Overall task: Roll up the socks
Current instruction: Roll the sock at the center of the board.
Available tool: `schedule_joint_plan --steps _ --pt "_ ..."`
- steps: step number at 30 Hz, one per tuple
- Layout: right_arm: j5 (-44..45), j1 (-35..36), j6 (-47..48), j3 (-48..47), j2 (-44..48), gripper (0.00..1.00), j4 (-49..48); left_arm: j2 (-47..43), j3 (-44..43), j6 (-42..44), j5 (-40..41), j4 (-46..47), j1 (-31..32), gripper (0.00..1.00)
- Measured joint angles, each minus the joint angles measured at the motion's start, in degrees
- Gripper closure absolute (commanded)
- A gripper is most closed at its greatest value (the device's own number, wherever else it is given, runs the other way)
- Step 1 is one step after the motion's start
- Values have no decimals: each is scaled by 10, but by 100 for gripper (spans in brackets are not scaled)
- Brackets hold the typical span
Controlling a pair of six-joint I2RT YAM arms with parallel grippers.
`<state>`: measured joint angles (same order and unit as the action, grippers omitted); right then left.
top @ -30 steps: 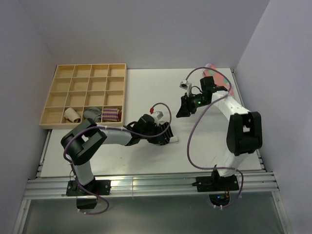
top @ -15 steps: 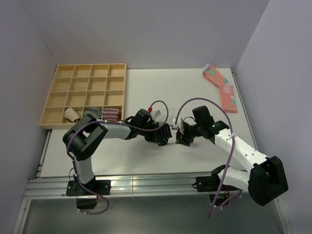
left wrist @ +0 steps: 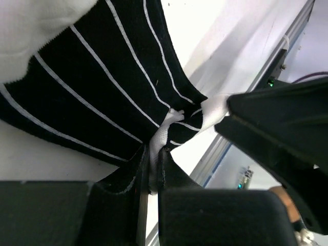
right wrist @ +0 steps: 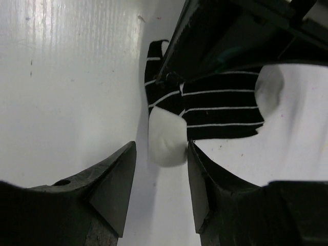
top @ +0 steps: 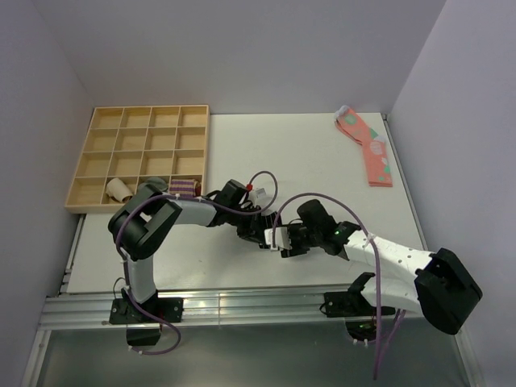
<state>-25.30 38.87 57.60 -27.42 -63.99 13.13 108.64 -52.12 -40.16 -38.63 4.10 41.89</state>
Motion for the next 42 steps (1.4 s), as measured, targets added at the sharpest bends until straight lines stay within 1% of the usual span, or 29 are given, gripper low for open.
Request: schedule_joint_plan --steps 8,19,30,32,37,40,42 --pt "54 66 1 17 4 51 -70 12 -9 0 -26 -15 -2 100" --pt "107 122 -1 60 9 51 -111 17 -10 0 -43 -26 -2 100" --pt "136 136 4 82 5 54 -155 17 -6 0 -53 -26 -2 99" --pt "137 136 6 83 0 60 -162 17 -7 0 -53 -26 -2 100" --pt "140 136 6 83 -18 62 -171 17 -7 0 -53 -26 -2 100" --pt "141 137 7 84 -22 66 -171 17 -7 0 -54 -26 -3 100" --pt "141 137 7 83 -26 71 -170 18 -6 -2 -55 -25 -3 100"
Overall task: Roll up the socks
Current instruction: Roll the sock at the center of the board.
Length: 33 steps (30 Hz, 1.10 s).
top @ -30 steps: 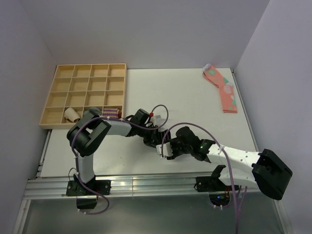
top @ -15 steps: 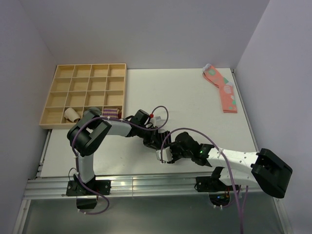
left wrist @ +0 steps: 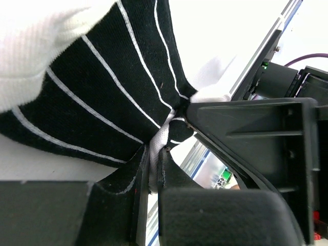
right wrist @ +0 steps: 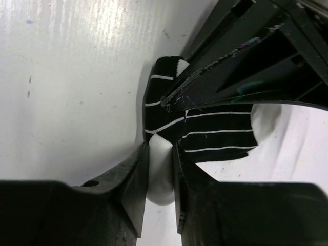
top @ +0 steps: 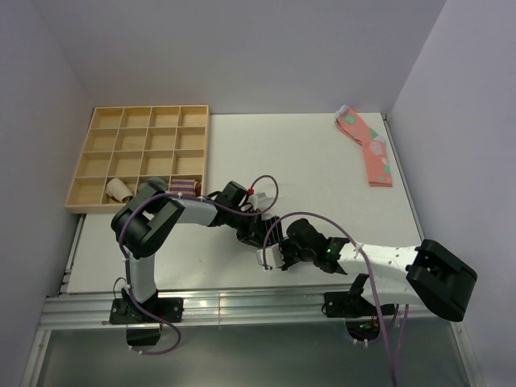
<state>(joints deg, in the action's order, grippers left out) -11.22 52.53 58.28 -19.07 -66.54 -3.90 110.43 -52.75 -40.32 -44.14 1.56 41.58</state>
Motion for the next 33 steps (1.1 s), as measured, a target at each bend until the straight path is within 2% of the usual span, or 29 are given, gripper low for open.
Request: schedule_joint_plan --steps 7,15,17,24,33 --pt "-20 -8 -13 -70 -50 78 81 0 16 -21 -15 16 -5 95" --pt "-108 -63 -41 -216 -165 79 236 -31 95 -100 -1 120 -8 87" --pt "-134 -78 -45 -251 -193 79 273 -46 118 -120 17 145 -7 82" --pt "-230 -133 -43 -400 -325 80 425 -109 177 -161 118 187 4 73" --pt "-303 -174 -16 -518 -436 81 561 -161 241 -191 237 271 28 61"
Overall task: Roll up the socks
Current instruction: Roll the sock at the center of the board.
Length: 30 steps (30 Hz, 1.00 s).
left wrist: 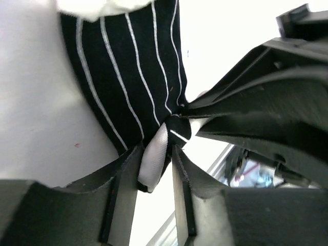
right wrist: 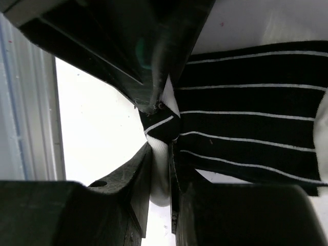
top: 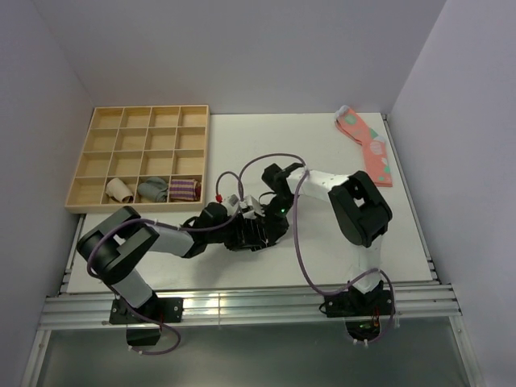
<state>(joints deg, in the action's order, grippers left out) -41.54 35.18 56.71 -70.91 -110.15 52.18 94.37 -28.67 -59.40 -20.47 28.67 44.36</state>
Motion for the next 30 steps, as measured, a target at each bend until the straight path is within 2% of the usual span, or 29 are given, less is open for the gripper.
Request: schedule_joint_plan --steps 3,7,13,17,24,30 --pt "-16 -10 9 -35 -33 81 38 -15 22 -5 43 32 9 58" --pt "-35 -22 15 -84 -83 81 96 -58 63 10 140 61 40 58" --pt "-48 -38 30 -154 -159 80 201 -139 121 77 313 61 121 59" --pt "-56 -45 26 -189 -195 81 241 -166 133 135 395 73 165 58" --pt "-55 -47 14 -198 -206 81 257 -155 119 242 452 97 211 56" --pt "-48 -47 7 -199 -206 81 260 -119 81 317 442 114 231 52"
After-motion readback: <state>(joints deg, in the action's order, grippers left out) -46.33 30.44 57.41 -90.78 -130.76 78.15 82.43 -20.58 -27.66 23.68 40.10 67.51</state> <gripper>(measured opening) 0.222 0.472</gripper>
